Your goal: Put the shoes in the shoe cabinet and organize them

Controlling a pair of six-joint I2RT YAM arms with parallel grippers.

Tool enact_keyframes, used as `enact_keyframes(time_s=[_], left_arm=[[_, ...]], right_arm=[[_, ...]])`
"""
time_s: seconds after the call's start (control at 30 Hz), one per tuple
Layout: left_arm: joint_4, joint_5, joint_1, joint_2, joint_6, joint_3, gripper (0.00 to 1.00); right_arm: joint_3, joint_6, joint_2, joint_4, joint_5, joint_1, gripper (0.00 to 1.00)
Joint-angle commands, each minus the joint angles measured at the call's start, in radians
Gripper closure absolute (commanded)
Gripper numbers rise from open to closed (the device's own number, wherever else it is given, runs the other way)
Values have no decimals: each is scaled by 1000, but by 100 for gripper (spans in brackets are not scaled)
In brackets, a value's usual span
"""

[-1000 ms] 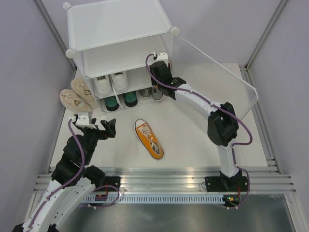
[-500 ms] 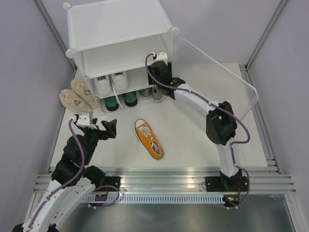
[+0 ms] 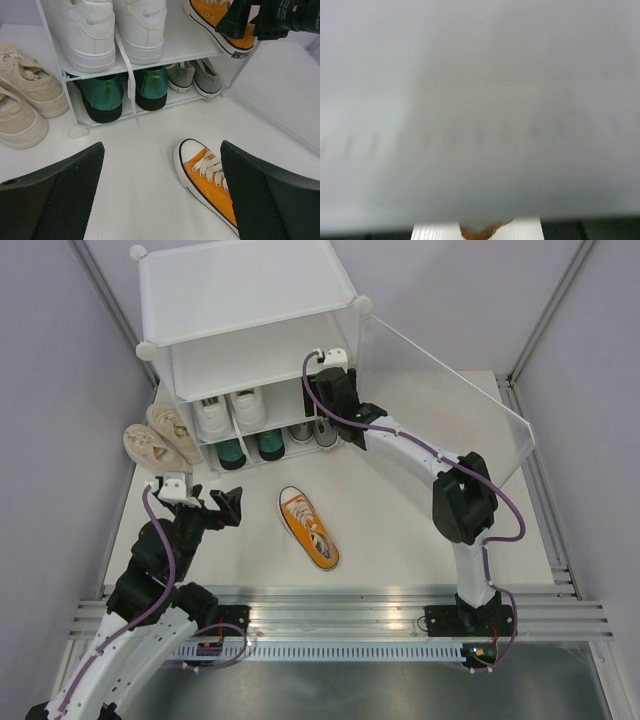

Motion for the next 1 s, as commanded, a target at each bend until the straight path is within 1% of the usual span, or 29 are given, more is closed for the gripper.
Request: enact_keyframes(time_s=[0.0, 0.3, 0.43, 0.5, 0.57, 0.7, 0.73, 0.77, 0.8, 0.87, 0.93, 0.97], left_arm=[[41, 25, -6, 3, 3, -9, 0], [41, 23, -6, 3, 6, -8, 0], [41, 23, -6, 3, 6, -8, 0], [41, 23, -6, 3, 7, -8, 0], [41, 23, -6, 3, 6, -8, 0], [41, 25, -6, 1, 7, -6, 0], [41, 23, -6, 1, 7, -6, 0], [43, 25, -6, -2, 7, -6, 0], [41, 25, -6, 0, 7, -6, 0], [41, 28, -6, -2, 7, -6, 0], [41, 31, -6, -2, 7, -6, 0], [41, 29, -6, 0, 7, -6, 0]], right_arm=[[-28, 24, -119, 56, 34, -21, 16], [-118, 40, -192, 54, 19, -21, 17], [-188, 54, -232, 71, -3, -21, 21], [-229, 60, -261, 82, -12, -20, 25], [-255, 73, -300, 83, -40, -18, 32], [-376, 86, -389, 123, -73, -9, 48], [-396, 91, -407, 129, -84, -7, 55], [-418, 93, -435, 135, -102, -4, 58], [-457, 100, -445, 146, -110, -1, 60], [-493, 106, -473, 148, -121, 0, 60], [-536, 119, -487, 181, -142, 0, 63], [-563, 120, -498, 198, -158, 0, 66]])
